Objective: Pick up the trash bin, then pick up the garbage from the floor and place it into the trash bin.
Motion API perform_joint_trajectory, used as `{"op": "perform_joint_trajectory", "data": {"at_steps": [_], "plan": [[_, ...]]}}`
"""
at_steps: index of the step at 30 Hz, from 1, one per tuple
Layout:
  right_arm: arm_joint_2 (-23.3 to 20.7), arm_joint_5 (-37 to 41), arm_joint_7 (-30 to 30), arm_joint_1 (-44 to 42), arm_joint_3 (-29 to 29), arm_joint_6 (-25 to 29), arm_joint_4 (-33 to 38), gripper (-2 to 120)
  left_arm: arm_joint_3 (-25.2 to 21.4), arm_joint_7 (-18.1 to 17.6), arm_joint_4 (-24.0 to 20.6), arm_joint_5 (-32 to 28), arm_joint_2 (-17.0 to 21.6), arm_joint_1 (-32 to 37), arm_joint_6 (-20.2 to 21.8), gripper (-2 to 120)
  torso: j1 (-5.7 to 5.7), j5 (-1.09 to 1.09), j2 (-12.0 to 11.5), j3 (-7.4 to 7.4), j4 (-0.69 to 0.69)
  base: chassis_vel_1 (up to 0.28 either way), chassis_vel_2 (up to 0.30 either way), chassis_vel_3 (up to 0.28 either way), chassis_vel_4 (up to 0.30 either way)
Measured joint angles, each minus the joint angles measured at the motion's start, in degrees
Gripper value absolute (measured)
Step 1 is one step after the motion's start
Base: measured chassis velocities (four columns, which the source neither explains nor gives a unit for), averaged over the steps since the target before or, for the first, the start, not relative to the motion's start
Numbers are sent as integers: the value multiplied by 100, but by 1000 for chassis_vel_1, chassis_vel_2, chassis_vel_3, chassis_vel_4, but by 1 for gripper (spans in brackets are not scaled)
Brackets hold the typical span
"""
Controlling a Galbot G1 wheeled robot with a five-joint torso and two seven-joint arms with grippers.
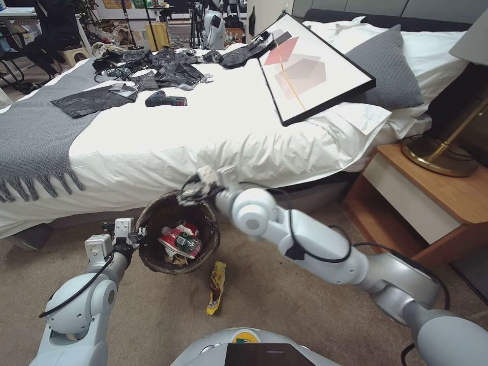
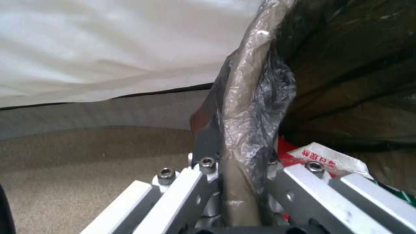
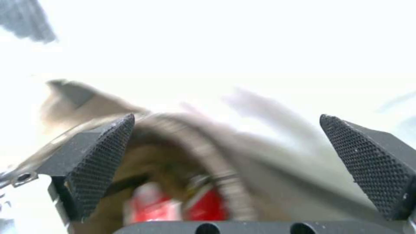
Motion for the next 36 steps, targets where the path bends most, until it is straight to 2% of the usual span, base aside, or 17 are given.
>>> {"op": "perform_joint_trajectory", "data": {"at_steps": [3,5,6,9,13,16,17,19,20,22,28,30,31,33,34,35,36], "plan": [[-362,-103,-72,-56,342,22,229,100,12,-2,-17,5,5,-5,0,0,0,0,0,-1,0,0,0,0,0],[-792,-379,-281,-312,818,93,417,100,22,-13,-46,6,12,-8,0,0,0,1,0,-1,-2,0,0,0,0],[-792,-379,-281,-312,818,93,417,100,22,-13,-46,6,12,-8,0,0,0,1,0,-1,-2,0,0,0,0],[-1201,-1088,-728,-954,1532,371,620,100,33,-35,-89,-21,35,0,0,0,0,1,0,-1,-1,0,0,0,0],[-1347,-1590,-1017,-1451,2088,584,742,100,35,-67,-121,-76,55,13,0,0,0,2,0,-1,-2,0,0,0,0],[-1307,-2393,-1255,-2678,3304,970,987,100,35,-102,-172,-147,88,31,0,0,0,1,0,-1,-1,0,0,0,0],[-1307,-2393,-1255,-2678,3304,970,987,100,35,-102,-172,-147,88,31,0,0,0,1,0,-1,-1,0,0,0,0],[-1189,-2935,-1466,-3293,3854,1239,1052,100,27,-138,-197,-201,99,46,0,0,0,1,1,-1,-2,0,0,0,0],[-1189,-2935,-1466,-3293,3854,1239,1052,100,27,-138,-197,-201,99,46,0,0,0,1,1,-1,-2,0,0,0,0],[-959,-3800,-1852,-4014,4505,1682,1069,100,25,-158,-219,-238,105,65,0,0,0,0,1,-1,-3,0,0,0,0],[-509,-4588,-2132,-4783,4972,2103,1040,100,55,-172,-229,-243,85,84,0,0,0,1,1,-1,-1,0,0,0,0],[96,-5440,-2278,-5373,5270,2495,923,100,84,-188,-260,-256,45,119,0,0,-1,-1,0,-1,-1,0,0,0,0],[96,-5440,-2278,-5373,5270,2495,923,100,84,-188,-260,-256,45,119,0,0,-1,-1,0,-1,-1,0,0,0,0],[712,-6154,-2351,-5941,5506,2891,781,100,93,-193,-278,-262,8,171,0,0,-1,-3,1,-1,-1,0,0,0,0],[927,-6377,-2386,-6155,5567,3087,703,100,94,-198,-279,-273,0,184,0,0,0,-1,1,-1,0,0,0,0,0],[927,-6377,-2386,-6155,5567,3087,703,100,94,-198,-279,-273,0,184,0,0,0,-1,1,-1,0,0,0,0,0],[1196,-6698,-2431,-6395,5646,3446,544,100,97,-262,-278,-326,-12,192,0,0,-1,-4,1,-1,0,0,0,0,0]]}}
